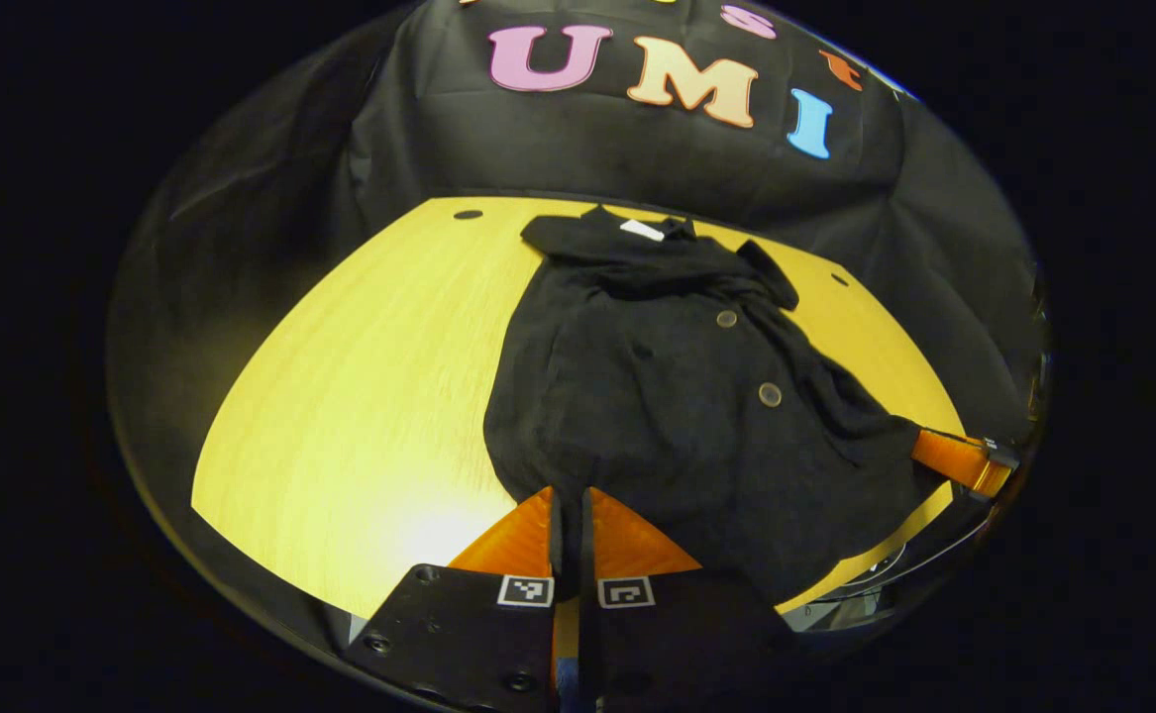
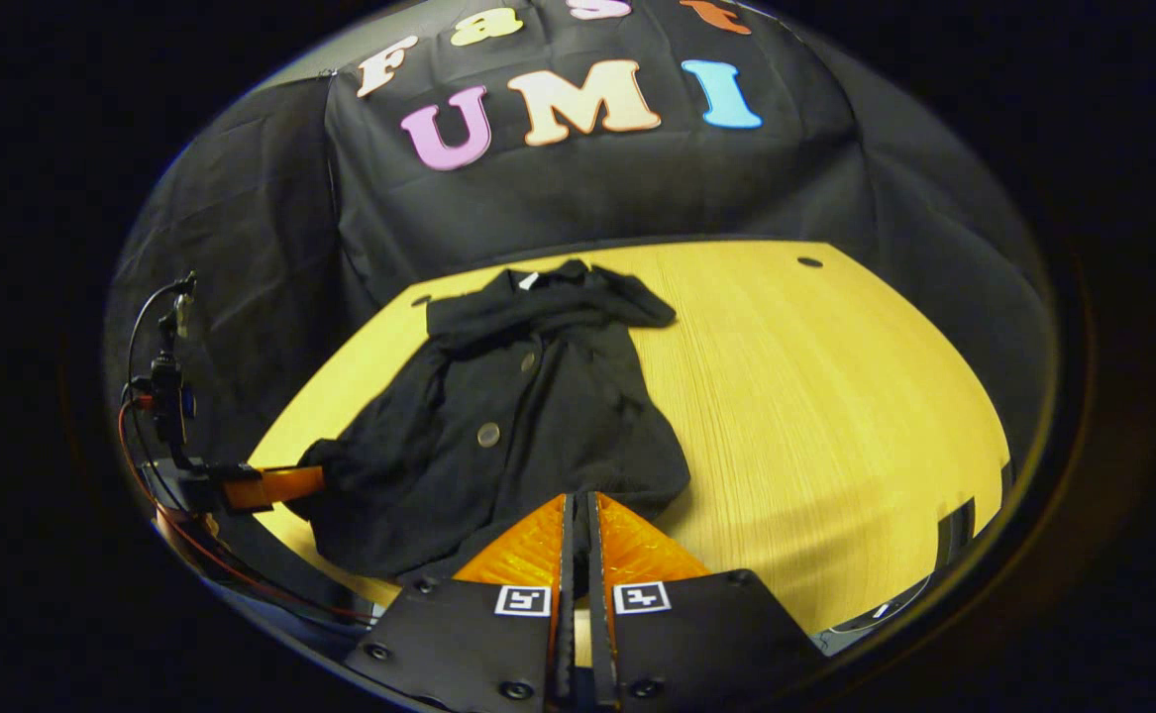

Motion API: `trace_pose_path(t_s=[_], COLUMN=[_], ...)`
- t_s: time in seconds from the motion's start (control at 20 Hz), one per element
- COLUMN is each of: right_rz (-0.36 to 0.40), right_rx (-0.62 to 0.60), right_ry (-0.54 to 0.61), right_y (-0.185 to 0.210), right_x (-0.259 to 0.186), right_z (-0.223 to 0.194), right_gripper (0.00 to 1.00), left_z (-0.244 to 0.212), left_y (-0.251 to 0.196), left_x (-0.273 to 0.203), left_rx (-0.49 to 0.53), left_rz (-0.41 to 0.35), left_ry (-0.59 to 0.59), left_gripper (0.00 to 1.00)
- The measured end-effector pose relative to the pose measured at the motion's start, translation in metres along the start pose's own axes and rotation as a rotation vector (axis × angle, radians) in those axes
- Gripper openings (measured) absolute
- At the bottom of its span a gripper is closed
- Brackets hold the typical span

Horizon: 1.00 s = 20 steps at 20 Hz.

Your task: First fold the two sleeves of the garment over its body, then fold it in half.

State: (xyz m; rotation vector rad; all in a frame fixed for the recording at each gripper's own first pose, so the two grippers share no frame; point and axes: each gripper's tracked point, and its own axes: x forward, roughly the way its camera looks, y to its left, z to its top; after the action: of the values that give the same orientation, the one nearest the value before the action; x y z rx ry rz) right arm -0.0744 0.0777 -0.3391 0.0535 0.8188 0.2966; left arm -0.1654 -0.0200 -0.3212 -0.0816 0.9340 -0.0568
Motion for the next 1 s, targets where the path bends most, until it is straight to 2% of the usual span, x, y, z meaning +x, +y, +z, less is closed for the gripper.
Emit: trace_pose_path(t_s=[0.05,0.3,0.35,0.45,0.8,1.0], right_rz=[0.002,0.001,0.01,0.019,0.032,0.027], right_rx=[-0.011,-0.09,-0.091,-0.077,-0.067,-0.117], right_ry=[-0.034,-0.157,-0.178,-0.215,-0.318,-0.339], right_y=[0.001,0.0,0.003,0.002,-0.01,-0.018], right_x=[0.0,0.009,0.011,0.015,0.034,0.056], right_z=[0.017,0.103,0.118,0.147,0.231,0.267], right_gripper=[0.09,0.09,0.12,0.09,0.08,0.09], left_z=[0.013,0.103,0.118,0.147,0.209,0.245], left_y=[-0.002,-0.019,-0.02,-0.024,-0.027,-0.032], left_x=[-0.001,-0.003,-0.001,0.001,0.027,0.052], left_rx=[0.004,0.016,0.02,0.029,0.043,0.042], left_rz=[-0.004,-0.043,-0.047,-0.053,-0.051,-0.06], left_ry=[-0.024,-0.184,-0.206,-0.253,-0.324,-0.35], left_gripper=[0.04,0.02,0.02,0.02,0.02,0.02])
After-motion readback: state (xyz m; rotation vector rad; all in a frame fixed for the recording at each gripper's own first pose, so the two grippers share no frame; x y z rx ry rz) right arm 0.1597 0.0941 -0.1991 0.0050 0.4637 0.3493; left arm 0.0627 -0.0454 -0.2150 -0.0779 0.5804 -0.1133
